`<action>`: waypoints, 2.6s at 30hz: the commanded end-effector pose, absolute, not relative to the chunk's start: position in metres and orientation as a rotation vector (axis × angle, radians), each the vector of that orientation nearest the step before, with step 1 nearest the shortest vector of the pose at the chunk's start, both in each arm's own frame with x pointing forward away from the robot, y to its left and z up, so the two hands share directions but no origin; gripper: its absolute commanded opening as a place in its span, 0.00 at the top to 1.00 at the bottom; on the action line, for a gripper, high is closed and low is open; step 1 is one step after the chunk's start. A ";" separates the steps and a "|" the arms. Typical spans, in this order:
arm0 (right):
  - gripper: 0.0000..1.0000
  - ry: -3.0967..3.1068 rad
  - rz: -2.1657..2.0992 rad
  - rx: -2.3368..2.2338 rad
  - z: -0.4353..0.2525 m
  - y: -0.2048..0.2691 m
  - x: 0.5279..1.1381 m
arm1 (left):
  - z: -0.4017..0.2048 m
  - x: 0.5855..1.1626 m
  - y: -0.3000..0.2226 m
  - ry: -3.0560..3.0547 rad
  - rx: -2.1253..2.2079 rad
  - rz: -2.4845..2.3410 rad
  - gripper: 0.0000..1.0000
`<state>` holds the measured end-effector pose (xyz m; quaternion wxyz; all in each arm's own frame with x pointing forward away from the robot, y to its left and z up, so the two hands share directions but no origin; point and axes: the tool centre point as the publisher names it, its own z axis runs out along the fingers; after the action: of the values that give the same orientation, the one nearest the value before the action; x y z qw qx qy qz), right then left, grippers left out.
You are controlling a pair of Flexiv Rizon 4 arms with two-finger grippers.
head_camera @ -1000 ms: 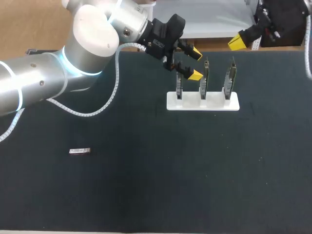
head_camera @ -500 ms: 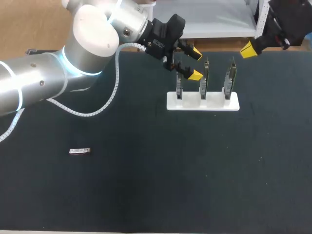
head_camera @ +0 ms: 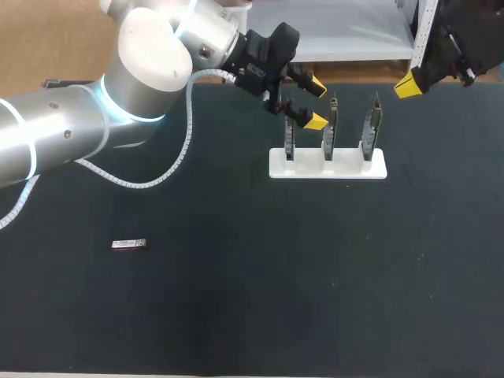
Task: Pick up the optical module with the left hand, and insert it into the network port with the right hand.
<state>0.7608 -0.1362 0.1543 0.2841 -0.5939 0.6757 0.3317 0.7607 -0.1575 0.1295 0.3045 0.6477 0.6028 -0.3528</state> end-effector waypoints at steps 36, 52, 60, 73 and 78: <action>0.00 1.825 0.854 -1.649 0.148 -0.131 0.764 | 0.130 0.762 -0.159 1.600 1.720 -0.935 0.00; 0.00 1.825 0.854 -1.649 0.148 -0.131 0.764 | 0.132 0.762 -0.157 1.579 1.723 -0.946 0.00; 0.00 1.825 0.854 -1.649 0.148 -0.131 0.764 | 0.151 0.760 -0.151 1.527 1.720 -0.932 0.00; 0.00 1.825 0.854 -1.649 0.148 -0.131 0.764 | 0.220 0.729 -0.064 1.447 1.889 -0.545 0.00; 0.00 1.825 0.854 -1.649 0.148 -0.131 0.764 | 0.231 0.709 -0.001 1.576 1.855 -0.371 0.00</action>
<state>0.7649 -0.1319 0.1483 0.2651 -0.6109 0.6750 0.3175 0.7628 -0.0541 0.2069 0.3055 0.7314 0.5762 -0.1994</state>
